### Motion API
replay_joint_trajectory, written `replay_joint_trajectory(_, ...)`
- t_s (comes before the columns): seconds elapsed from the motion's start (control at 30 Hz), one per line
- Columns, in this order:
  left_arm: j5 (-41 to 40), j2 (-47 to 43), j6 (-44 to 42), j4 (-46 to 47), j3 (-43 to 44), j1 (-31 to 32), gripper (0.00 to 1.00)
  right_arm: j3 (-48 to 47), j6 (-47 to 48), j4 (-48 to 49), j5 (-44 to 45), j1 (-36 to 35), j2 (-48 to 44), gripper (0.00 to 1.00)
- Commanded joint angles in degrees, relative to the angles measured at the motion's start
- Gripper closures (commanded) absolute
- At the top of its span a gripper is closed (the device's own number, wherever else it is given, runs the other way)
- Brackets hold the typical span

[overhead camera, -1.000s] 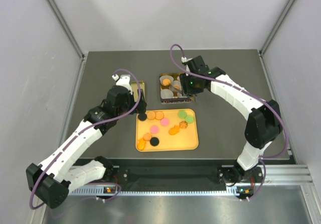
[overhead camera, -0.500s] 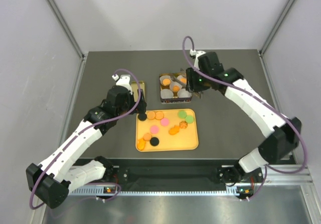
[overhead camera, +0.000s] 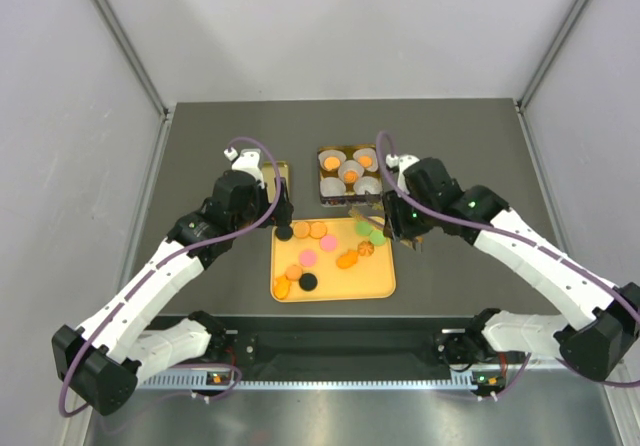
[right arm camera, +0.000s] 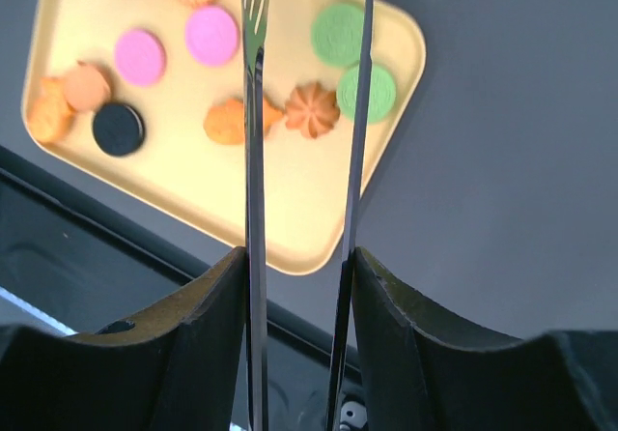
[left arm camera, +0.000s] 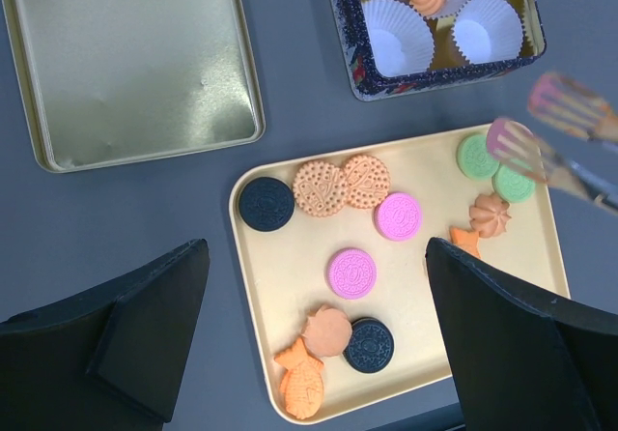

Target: Pack the cookies

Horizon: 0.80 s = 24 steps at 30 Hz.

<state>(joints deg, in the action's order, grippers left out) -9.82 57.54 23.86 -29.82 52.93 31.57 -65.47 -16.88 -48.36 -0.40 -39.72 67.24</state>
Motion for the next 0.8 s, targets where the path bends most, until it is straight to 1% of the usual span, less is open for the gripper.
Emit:
replay_joint_trajectory(0.0, 0.68, -0.15, -0.21, 3.28, 0.42, -0.28, 0.01, 2.35, -1.75, 0.10, 1.72, -1.49, -2.29, 0.55)
replay_joint_trajectory(0.2, 0.33, 0.12, -0.13, 3.28, 0.33, -0.28, 0.01, 5.97, -1.75, 3.09, 1.63, -2.20, -0.45, 0.55)
replay_joint_trajectory(0.6, -0.46, 0.12, -0.21, 2.84, 0.16, -0.28, 0.01, 6.67, -0.96, 6.52, 2.77, -2.20, 4.30, 0.55)
replay_joint_trajectory(0.77, -0.63, -0.06, -0.30, 2.84, 0.16, -0.28, 0.01, 6.85, -0.87, 6.08, 3.39, -2.29, 4.13, 0.55)
